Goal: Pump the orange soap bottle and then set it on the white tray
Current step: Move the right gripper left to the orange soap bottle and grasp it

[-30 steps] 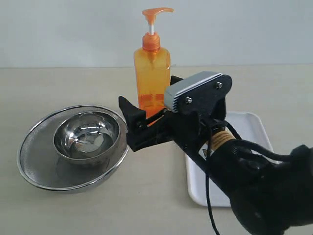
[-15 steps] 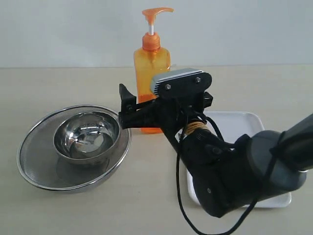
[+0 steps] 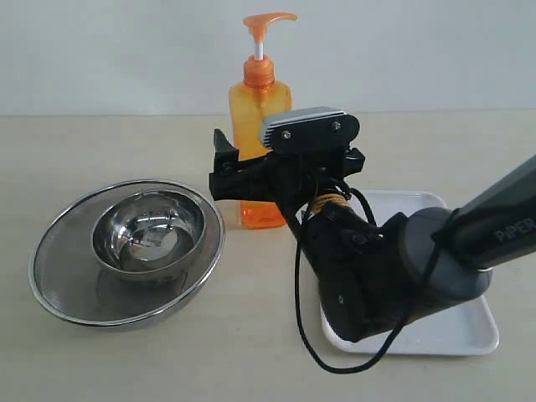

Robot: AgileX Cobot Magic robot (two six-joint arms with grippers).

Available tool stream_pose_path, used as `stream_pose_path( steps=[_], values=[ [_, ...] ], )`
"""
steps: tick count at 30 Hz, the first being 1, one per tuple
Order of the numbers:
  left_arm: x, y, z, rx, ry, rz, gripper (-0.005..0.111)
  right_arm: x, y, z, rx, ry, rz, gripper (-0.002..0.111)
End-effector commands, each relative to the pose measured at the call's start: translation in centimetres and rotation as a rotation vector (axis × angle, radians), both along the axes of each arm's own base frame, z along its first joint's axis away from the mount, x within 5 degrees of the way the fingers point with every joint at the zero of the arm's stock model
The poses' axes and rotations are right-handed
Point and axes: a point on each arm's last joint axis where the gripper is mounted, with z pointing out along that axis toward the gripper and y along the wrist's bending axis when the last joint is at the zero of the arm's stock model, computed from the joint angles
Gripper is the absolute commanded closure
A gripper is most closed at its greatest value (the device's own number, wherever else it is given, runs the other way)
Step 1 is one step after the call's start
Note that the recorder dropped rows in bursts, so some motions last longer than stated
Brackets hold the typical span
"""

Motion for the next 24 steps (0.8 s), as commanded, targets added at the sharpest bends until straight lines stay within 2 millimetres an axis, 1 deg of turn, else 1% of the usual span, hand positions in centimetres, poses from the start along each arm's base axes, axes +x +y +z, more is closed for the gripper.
stream_pose_path(
  steps=[1, 7, 13, 19, 24],
  values=[
    [0.0, 0.0, -0.1, -0.007, -0.002, 0.000, 0.102, 0.7, 0.6, -0.1, -0.016, -0.034, 0.012, 0.004],
    [0.0, 0.0, -0.1, -0.007, -0.002, 0.000, 0.102, 2.0, 1.1, -0.7, -0.009, -0.039, -0.006, 0.004],
    [0.0, 0.0, -0.1, -0.007, -0.002, 0.000, 0.102, 3.1, 0.5, -0.8, -0.009, -0.046, -0.011, 0.004],
    [0.0, 0.0, -0.1, -0.007, -0.002, 0.000, 0.102, 4.0, 1.6, -0.6, 0.003, -0.056, 0.007, 0.004],
    [0.0, 0.0, -0.1, -0.007, -0.002, 0.000, 0.102, 4.9, 1.9, -1.3, 0.003, -0.052, -0.007, 0.004]
  ],
)
